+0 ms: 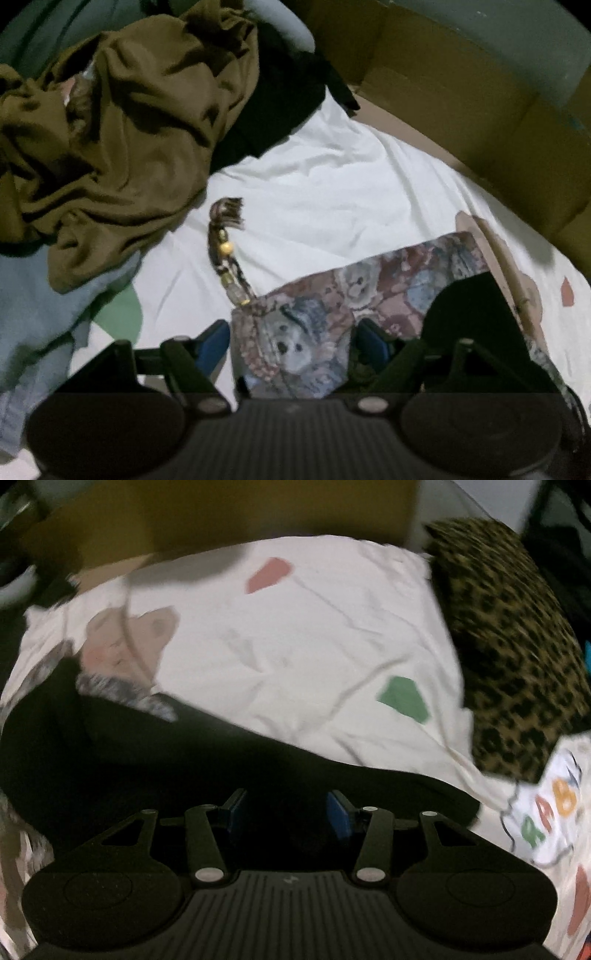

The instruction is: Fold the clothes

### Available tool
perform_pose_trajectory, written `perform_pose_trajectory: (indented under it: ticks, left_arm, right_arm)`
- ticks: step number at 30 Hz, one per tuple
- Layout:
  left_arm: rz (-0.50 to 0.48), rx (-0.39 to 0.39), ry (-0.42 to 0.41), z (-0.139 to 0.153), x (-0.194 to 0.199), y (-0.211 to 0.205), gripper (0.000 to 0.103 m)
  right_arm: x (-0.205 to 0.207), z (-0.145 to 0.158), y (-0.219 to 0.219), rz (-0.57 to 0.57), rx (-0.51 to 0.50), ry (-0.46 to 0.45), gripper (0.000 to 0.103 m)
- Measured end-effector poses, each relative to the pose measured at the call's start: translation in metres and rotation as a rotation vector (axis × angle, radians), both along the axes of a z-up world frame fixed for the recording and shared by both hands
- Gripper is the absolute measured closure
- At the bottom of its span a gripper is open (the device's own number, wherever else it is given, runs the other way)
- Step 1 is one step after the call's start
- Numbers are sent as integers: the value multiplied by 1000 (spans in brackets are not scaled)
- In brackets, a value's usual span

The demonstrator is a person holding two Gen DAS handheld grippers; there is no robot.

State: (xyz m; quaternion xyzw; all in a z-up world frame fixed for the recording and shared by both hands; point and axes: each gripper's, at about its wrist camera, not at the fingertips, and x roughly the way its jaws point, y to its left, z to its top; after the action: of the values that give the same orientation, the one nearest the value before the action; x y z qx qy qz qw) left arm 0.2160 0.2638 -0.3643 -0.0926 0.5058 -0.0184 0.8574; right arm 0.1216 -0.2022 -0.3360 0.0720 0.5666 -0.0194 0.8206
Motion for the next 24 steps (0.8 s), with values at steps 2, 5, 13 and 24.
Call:
perform_pose_trajectory:
  ticks: [2,5,13,24]
  left_arm:
    - [5,-7,11,-4,1,0,25]
    - [20,-32,22,-7,1,2,25]
    - [17,-72,45,-13,-3,2,36]
    - [-25,-52,5,10,-11,3,94]
  right_arm:
    - [3,-2,13,51,-13,-6,49]
    - [10,-5,31,112,-35,-13,49]
    - [29,-17,62,322,-216,11,50]
    - [44,9,55,630,-319,30,102]
